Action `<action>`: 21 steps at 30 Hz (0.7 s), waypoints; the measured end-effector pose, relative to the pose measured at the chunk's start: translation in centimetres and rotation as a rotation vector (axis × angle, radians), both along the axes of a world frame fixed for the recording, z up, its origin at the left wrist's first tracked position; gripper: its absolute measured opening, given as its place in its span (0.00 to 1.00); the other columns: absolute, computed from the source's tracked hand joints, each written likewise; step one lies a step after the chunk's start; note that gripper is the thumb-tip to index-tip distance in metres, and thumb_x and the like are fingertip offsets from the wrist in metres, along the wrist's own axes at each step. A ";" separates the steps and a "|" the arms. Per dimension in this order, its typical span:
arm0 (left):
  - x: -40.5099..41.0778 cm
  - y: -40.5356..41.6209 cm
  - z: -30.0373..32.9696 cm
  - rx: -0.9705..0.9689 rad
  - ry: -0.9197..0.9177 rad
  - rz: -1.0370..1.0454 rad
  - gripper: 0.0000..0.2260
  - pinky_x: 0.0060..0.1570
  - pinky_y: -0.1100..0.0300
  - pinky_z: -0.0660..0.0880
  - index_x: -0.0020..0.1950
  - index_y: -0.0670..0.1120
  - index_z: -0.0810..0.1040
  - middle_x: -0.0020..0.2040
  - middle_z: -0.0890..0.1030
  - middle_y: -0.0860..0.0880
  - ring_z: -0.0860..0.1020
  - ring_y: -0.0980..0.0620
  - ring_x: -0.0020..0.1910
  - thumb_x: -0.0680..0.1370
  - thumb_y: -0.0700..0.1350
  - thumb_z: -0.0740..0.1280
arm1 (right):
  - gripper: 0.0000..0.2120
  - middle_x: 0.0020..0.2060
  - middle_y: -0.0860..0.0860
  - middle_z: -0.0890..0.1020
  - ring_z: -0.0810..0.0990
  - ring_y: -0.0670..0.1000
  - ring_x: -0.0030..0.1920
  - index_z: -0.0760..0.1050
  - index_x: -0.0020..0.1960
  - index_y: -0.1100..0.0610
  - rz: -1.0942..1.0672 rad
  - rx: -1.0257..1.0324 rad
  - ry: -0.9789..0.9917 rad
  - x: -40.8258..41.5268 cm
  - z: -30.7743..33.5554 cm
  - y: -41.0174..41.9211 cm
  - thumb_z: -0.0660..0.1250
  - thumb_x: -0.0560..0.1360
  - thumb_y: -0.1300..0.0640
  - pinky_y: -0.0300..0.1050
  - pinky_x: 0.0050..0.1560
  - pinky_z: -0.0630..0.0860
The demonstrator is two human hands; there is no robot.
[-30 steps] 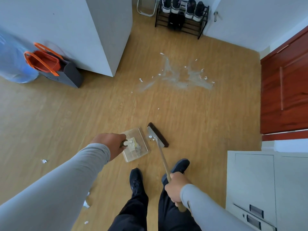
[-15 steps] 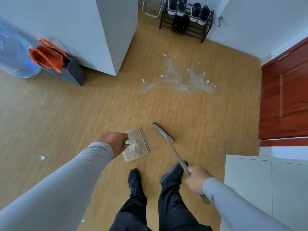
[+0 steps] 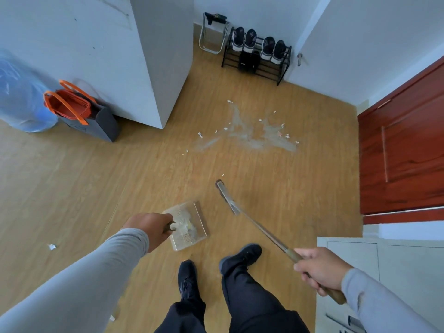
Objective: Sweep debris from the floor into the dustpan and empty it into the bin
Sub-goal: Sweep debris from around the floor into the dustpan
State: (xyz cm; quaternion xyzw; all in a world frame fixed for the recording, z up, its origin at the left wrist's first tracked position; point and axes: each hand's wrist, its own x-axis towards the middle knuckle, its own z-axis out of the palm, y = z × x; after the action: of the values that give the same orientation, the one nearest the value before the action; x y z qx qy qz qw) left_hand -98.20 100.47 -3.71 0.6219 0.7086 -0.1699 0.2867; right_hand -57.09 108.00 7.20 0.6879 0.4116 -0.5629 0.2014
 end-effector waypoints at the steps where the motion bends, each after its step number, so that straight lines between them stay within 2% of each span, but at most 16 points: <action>1: 0.2 0.1 0.2 0.006 -0.008 0.010 0.07 0.34 0.60 0.73 0.47 0.59 0.71 0.36 0.78 0.58 0.76 0.57 0.34 0.79 0.60 0.59 | 0.32 0.26 0.50 0.77 0.69 0.46 0.23 0.62 0.79 0.50 0.002 0.033 -0.017 0.0 -0.1 0.5 0.64 0.76 0.62 0.40 0.26 0.69; 4: 1.0 2.1 1.0 0.025 -0.031 0.043 0.08 0.34 0.60 0.71 0.47 0.58 0.72 0.36 0.78 0.58 0.76 0.57 0.35 0.79 0.60 0.60 | 0.32 0.26 0.52 0.75 0.70 0.48 0.23 0.65 0.78 0.50 0.013 0.104 -0.065 -0.5 -1.3 3.2 0.62 0.75 0.62 0.39 0.25 0.69; 6: 1.6 3.9 1.3 0.032 -0.033 0.067 0.08 0.33 0.60 0.71 0.47 0.57 0.73 0.36 0.78 0.58 0.76 0.57 0.35 0.79 0.59 0.60 | 0.27 0.27 0.54 0.75 0.70 0.50 0.24 0.72 0.72 0.53 0.036 0.138 -0.081 -0.9 -2.5 6.0 0.61 0.73 0.62 0.39 0.26 0.69; 8: 2.3 5.7 1.1 0.037 -0.029 0.109 0.08 0.32 0.61 0.70 0.46 0.57 0.73 0.36 0.78 0.58 0.76 0.57 0.34 0.79 0.59 0.61 | 0.23 0.27 0.54 0.76 0.70 0.52 0.26 0.75 0.68 0.54 0.073 0.158 -0.104 -1.7 -3.9 9.2 0.60 0.73 0.59 0.40 0.26 0.70; 10: 2.9 7.8 0.5 0.035 -0.041 0.165 0.07 0.31 0.60 0.70 0.46 0.57 0.72 0.36 0.78 0.57 0.76 0.58 0.34 0.79 0.58 0.61 | 0.24 0.25 0.54 0.77 0.71 0.51 0.22 0.74 0.69 0.50 0.119 0.188 -0.123 -2.9 -5.3 12.3 0.59 0.74 0.58 0.39 0.26 0.71; 12: 3.6 9.9 -0.3 0.025 -0.052 0.211 0.06 0.31 0.59 0.71 0.47 0.58 0.72 0.37 0.78 0.58 0.76 0.57 0.34 0.79 0.58 0.61 | 0.29 0.26 0.54 0.79 0.73 0.51 0.21 0.68 0.75 0.49 0.195 0.207 -0.148 -4.3 -7.0 15.1 0.58 0.75 0.59 0.38 0.25 0.72; 14: 4.4 11.9 -1.2 0.014 -0.049 0.254 0.06 0.31 0.59 0.71 0.50 0.58 0.72 0.38 0.77 0.58 0.76 0.57 0.34 0.79 0.58 0.61 | 0.30 0.36 0.55 0.83 0.78 0.53 0.29 0.64 0.78 0.50 0.282 0.195 -0.186 -5.6 -8.5 17.2 0.58 0.76 0.61 0.40 0.30 0.76; 16: 5.3 13.5 -2.0 0.012 -0.016 0.259 0.07 0.28 0.60 0.68 0.51 0.57 0.72 0.38 0.77 0.58 0.75 0.57 0.33 0.80 0.58 0.60 | 0.28 0.50 0.55 0.83 0.83 0.54 0.40 0.66 0.77 0.53 0.413 0.194 -0.234 -6.8 -9.7 17.9 0.59 0.77 0.62 0.44 0.37 0.79; 18: 5.8 15.0 -2.5 0.016 0.002 0.265 0.07 0.26 0.60 0.66 0.51 0.56 0.72 0.38 0.76 0.57 0.73 0.57 0.32 0.80 0.57 0.59 | 0.24 0.54 0.54 0.81 0.83 0.55 0.45 0.69 0.74 0.55 0.535 0.183 -0.259 -7.4 -10.5 17.0 0.60 0.78 0.62 0.45 0.42 0.81; 19: 5.7 15.6 -2.5 0.015 -0.001 0.275 0.07 0.26 0.60 0.65 0.52 0.56 0.72 0.38 0.76 0.57 0.73 0.57 0.32 0.80 0.57 0.59 | 0.23 0.53 0.54 0.81 0.83 0.55 0.45 0.70 0.73 0.55 0.573 0.150 -0.249 -7.2 -10.3 16.4 0.60 0.77 0.61 0.44 0.41 0.81; 21: 5.2 16.3 -2.2 0.013 -0.007 0.306 0.07 0.27 0.61 0.67 0.51 0.57 0.72 0.39 0.76 0.58 0.75 0.56 0.34 0.80 0.58 0.60 | 0.24 0.43 0.53 0.81 0.81 0.53 0.36 0.71 0.72 0.52 0.567 0.029 -0.173 -5.4 -8.9 16.2 0.61 0.76 0.61 0.40 0.31 0.76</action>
State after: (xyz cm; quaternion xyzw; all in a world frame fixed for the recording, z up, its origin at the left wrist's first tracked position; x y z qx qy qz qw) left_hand -93.05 116.82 -5.95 0.5092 0.7951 -0.1174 0.3077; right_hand -62.50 124.17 -1.65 0.5936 0.5767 -0.4176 0.3752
